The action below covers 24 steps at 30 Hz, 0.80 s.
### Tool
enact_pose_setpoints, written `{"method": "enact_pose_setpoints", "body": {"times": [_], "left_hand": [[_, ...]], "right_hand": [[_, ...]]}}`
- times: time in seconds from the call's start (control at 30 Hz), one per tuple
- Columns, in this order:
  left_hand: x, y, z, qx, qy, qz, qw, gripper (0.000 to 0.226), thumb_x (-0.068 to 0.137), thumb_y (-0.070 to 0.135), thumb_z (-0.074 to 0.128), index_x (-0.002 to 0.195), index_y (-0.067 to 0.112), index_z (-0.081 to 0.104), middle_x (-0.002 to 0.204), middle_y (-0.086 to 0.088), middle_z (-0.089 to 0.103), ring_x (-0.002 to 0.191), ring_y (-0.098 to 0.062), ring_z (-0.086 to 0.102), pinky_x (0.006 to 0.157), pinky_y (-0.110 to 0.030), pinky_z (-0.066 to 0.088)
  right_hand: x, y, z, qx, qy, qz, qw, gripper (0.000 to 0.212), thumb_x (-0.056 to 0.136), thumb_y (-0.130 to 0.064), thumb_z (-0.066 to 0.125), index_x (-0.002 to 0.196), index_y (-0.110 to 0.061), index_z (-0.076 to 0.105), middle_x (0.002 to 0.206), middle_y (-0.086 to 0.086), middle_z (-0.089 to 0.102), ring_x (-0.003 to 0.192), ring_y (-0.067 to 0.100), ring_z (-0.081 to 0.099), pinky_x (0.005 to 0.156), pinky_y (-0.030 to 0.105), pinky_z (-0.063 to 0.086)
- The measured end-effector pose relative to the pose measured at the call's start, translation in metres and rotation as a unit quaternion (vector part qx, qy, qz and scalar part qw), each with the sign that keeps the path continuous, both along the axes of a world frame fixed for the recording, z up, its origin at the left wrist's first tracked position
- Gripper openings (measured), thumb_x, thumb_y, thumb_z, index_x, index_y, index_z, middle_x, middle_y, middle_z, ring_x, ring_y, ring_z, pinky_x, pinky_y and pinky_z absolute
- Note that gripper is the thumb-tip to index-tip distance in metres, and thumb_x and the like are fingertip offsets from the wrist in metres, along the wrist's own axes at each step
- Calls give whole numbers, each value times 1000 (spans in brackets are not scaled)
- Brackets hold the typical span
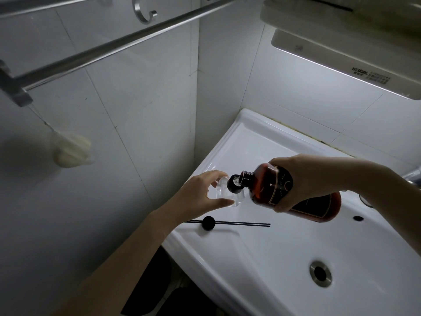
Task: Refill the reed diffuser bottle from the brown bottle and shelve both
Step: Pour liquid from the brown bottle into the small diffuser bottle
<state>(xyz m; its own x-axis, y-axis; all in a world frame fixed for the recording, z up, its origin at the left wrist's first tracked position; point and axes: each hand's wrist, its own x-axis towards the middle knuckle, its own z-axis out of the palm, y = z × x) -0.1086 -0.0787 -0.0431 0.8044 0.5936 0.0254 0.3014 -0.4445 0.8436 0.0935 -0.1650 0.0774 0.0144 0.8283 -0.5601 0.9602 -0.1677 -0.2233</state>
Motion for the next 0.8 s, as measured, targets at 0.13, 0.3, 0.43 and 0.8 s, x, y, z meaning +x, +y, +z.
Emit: {"method": "enact_pose_setpoints", "body": {"times": [0.13, 0.3, 0.43, 0.8], "left_hand": [[0, 1, 0, -4, -2, -2, 1000, 46, 71, 38, 72, 111, 23, 54, 95, 17, 58, 90, 5, 51, 72, 0, 35], [1, 2, -2, -2, 0, -1, 1000, 45, 70, 40, 71, 110, 25, 54, 94, 21, 57, 89, 6, 52, 72, -1, 36], [1, 2, -2, -2, 1, -2, 1000, 47, 70, 40, 71, 111, 24, 54, 94, 19, 57, 87, 6, 52, 72, 0, 36], [1, 3, -4, -5, -3, -3, 1000, 47, 71, 37, 72, 112, 22, 54, 97, 13, 59, 87, 1, 51, 73, -1, 36]], "right_hand": [[1, 0, -1, 0, 5, -10, 1000, 50, 54, -55, 73, 94, -38, 49, 85, -13, 61, 76, 2, 58, 54, 16, 40], [2, 1, -1, -3, 2, -11, 1000, 51, 54, -56, 73, 94, -37, 49, 85, -13, 61, 75, 3, 58, 53, 15, 39], [2, 2, -2, -2, -3, -6, 1000, 52, 56, -56, 73, 97, -36, 48, 85, -13, 61, 76, 2, 57, 53, 14, 38], [4, 3, -4, -6, 12, -13, 1000, 51, 53, -55, 74, 95, -37, 49, 84, -13, 61, 75, 3, 59, 55, 15, 41]]}}
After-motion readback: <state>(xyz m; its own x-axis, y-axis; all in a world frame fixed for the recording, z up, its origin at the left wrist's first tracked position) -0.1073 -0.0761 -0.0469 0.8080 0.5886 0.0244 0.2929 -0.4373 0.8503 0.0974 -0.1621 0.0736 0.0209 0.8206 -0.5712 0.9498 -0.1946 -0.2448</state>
